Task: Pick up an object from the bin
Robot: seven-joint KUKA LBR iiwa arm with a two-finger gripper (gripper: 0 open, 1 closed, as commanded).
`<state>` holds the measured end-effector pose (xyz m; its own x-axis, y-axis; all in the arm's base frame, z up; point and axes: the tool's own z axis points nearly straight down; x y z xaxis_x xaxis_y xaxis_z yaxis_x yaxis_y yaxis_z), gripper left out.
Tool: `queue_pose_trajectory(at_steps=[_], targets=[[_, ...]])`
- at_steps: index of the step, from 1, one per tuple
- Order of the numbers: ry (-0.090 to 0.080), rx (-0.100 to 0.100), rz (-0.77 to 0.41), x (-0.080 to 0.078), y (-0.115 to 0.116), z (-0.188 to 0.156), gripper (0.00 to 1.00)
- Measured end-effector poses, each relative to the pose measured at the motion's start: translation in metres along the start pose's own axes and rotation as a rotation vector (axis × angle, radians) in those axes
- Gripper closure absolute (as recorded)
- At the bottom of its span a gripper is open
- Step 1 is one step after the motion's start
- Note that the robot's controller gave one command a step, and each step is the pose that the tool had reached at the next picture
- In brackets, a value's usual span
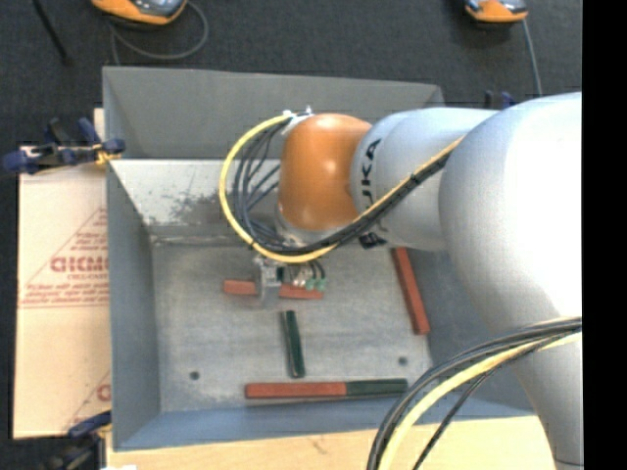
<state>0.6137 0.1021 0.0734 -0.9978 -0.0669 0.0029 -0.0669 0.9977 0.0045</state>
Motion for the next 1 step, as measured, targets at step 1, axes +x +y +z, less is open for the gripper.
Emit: queue_pose_trajectory(at_steps=[1], targets=[[-0.017,0.005,-0.052,-0.0086,0.019,-0.1758,1.0]])
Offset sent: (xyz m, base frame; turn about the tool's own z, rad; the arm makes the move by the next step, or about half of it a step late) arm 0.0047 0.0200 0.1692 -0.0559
